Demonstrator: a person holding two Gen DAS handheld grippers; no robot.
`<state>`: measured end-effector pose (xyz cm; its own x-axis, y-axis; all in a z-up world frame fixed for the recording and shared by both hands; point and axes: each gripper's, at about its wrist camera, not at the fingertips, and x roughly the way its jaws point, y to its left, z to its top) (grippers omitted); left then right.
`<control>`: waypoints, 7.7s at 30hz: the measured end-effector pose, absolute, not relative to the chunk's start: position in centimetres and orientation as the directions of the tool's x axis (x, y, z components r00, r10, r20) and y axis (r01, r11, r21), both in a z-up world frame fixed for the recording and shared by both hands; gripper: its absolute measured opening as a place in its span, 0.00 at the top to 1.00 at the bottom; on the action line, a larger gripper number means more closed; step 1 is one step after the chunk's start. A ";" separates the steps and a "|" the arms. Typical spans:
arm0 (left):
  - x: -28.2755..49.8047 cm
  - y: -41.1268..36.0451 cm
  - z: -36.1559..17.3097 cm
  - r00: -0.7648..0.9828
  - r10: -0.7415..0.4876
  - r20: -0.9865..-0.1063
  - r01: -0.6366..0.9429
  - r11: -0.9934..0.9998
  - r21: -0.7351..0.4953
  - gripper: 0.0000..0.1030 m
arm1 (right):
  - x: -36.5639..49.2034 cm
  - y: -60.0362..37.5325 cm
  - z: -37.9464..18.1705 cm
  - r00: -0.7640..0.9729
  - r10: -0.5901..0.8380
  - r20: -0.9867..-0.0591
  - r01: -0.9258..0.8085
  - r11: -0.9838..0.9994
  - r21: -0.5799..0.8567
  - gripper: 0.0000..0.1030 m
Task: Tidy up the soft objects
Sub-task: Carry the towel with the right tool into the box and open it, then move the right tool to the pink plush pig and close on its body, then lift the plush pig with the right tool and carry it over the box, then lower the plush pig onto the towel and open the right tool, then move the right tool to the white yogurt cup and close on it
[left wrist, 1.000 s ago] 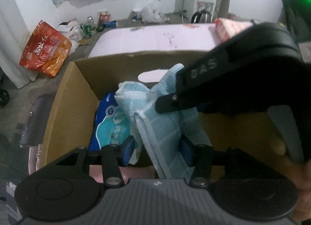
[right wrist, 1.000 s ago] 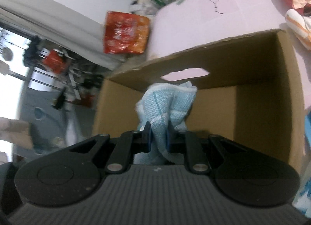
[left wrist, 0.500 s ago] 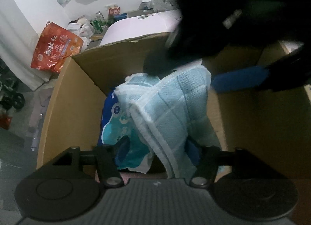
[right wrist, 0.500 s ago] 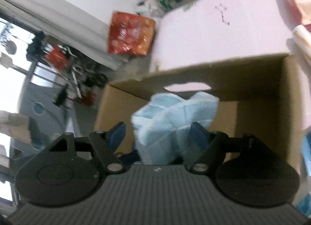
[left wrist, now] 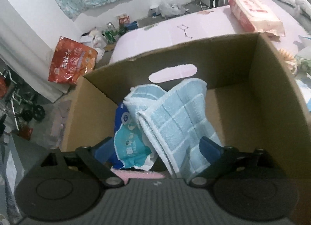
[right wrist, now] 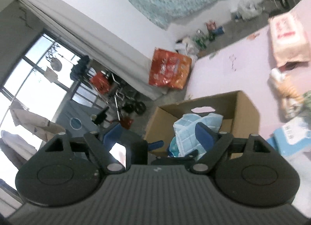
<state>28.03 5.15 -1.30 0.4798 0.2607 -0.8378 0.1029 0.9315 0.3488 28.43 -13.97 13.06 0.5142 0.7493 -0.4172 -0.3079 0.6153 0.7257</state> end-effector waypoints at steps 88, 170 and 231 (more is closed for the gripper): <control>28.3 -27.2 -2.3 0.387 -0.165 -0.907 0.686 0.709 0.164 0.43 | 25.6 -41.5 -3.4 0.714 0.375 -0.592 0.090 0.789 0.608 0.52; 26.5 7.0 0.5 0.476 -0.206 -0.855 0.208 0.971 -0.118 0.41 | 33.9 -2.3 5.6 0.406 0.462 -0.788 -0.295 0.883 0.365 0.39; 25.7 -18.2 -1.2 0.439 -0.120 -0.891 0.701 0.666 0.256 0.56 | 22.1 -32.3 -2.8 0.648 0.489 -0.584 -0.142 0.831 0.538 0.50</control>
